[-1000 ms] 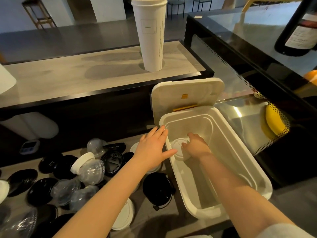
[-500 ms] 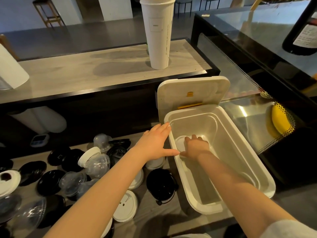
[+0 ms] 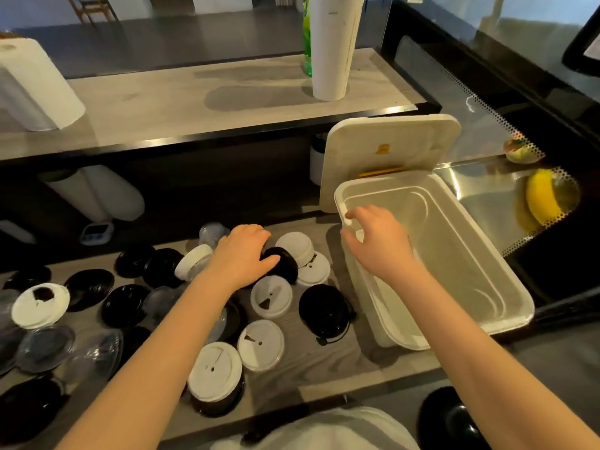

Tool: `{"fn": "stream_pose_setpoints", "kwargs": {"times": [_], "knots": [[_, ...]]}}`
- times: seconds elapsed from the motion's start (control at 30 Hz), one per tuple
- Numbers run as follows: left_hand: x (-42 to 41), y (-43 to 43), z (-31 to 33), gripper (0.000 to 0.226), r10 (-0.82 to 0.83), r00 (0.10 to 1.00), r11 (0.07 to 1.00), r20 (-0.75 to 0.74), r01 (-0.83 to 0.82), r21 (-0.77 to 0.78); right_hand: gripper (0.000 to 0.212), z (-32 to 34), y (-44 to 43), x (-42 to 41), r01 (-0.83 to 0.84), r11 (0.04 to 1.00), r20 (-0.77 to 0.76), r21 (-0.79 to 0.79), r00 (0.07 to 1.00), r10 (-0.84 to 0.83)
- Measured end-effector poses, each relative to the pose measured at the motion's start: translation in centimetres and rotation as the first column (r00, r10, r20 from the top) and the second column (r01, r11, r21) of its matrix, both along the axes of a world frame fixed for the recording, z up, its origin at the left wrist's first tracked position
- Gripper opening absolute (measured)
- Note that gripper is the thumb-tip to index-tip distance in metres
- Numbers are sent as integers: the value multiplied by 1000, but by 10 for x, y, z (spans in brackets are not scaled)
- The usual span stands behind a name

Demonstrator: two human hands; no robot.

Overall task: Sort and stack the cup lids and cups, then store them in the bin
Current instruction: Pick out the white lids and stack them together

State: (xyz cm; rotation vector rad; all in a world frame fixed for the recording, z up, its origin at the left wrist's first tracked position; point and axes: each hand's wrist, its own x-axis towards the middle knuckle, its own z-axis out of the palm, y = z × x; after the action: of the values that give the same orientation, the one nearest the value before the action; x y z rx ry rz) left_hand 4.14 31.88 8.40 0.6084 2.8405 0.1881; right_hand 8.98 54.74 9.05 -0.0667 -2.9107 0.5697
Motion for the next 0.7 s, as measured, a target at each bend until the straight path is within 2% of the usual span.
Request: {"fn": "stream_pose_setpoints", "kwargs": {"times": [0.17,0.3,0.43,0.57,0.63,0.7], "knots": [[26,-38,-16,56,68,998,996,2,-68,62,29,-11,-52,21,-149,988,-81,-24,986,147],[53,-67,-34,51,113,992,990,56,-117,77,26,-40,-88,34,-236,968,-6,-84,972,236],[80,-96,-55,47,169,974,978,151,-185,96,36,-81,-117,53,-294,953,223,-77,926,304],[100,-123,-68,51,204,956,974,213,-221,58,61,-107,-143,69,-379,925,517,-4,791,326],[109,-131,-73,55,204,950,975,238,-218,37,67,-117,-153,76,-405,914,602,4,732,321],[115,-136,-78,56,196,945,978,260,-209,22,66,-128,-158,83,-379,925,625,-15,719,305]]}}
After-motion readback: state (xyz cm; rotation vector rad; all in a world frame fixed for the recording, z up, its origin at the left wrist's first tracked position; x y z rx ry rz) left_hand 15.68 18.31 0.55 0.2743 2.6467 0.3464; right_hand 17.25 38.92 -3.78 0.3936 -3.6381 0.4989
